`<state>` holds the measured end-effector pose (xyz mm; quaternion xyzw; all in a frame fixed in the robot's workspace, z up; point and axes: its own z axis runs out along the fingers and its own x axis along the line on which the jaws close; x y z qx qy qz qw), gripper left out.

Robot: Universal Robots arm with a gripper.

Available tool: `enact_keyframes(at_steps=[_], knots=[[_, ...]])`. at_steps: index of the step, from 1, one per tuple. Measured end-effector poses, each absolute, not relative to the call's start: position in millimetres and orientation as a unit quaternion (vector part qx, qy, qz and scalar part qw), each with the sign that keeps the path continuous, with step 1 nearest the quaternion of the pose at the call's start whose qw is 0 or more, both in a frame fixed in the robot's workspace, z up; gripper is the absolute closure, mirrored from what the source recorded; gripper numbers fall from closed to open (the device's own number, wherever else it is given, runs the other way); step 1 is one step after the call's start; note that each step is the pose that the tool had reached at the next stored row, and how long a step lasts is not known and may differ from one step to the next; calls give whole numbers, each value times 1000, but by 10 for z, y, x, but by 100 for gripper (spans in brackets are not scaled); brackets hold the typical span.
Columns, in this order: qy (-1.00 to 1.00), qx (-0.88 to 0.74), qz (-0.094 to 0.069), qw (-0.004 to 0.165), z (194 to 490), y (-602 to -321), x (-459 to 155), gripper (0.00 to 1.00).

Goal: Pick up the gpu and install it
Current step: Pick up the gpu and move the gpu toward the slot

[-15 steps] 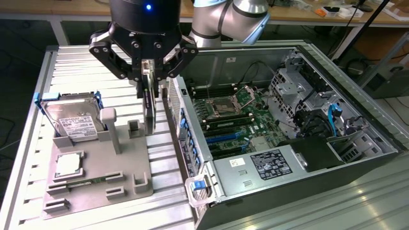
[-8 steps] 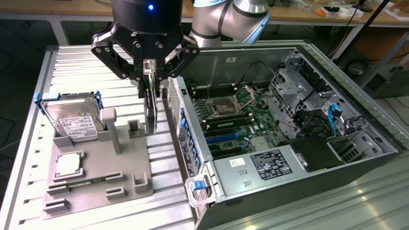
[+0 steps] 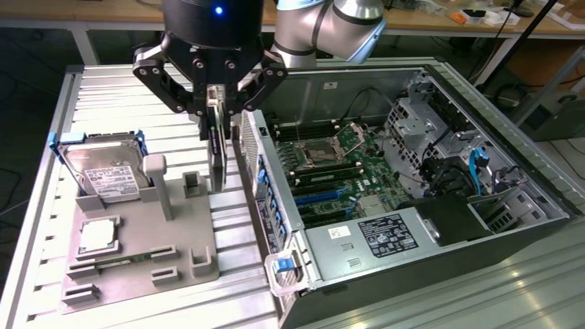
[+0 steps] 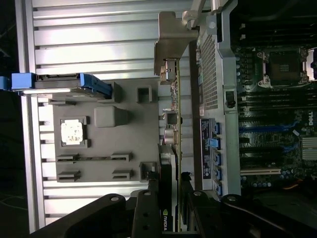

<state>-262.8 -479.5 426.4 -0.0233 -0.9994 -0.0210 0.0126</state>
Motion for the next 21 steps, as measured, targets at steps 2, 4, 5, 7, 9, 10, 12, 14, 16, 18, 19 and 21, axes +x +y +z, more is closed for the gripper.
enact_keyframes(at_steps=[2,4,5,7,9,10,12,14,16,18,19,21], knots=[[-999,-23,-21,13,4264,-4795,-2623,73],[-999,-23,-21,13,4264,-4795,-2619,73],[-999,-23,-21,13,4264,-4795,-2617,73],[-999,-23,-21,13,4264,-4795,-2610,73],[-999,-23,-21,13,4264,-4795,-2605,73],[-999,-23,-21,13,4264,-4795,-2602,73],[-999,-23,-21,13,4263,-4795,-2595,73],[-999,-23,-21,13,4263,-4795,-2587,73],[-999,-23,-21,13,4263,-4795,-2580,73],[-999,-23,-21,13,4263,-4795,-2574,73],[-999,-23,-21,13,4264,-4795,-2569,73],[-999,-23,-21,13,4264,-4795,-2562,73]])
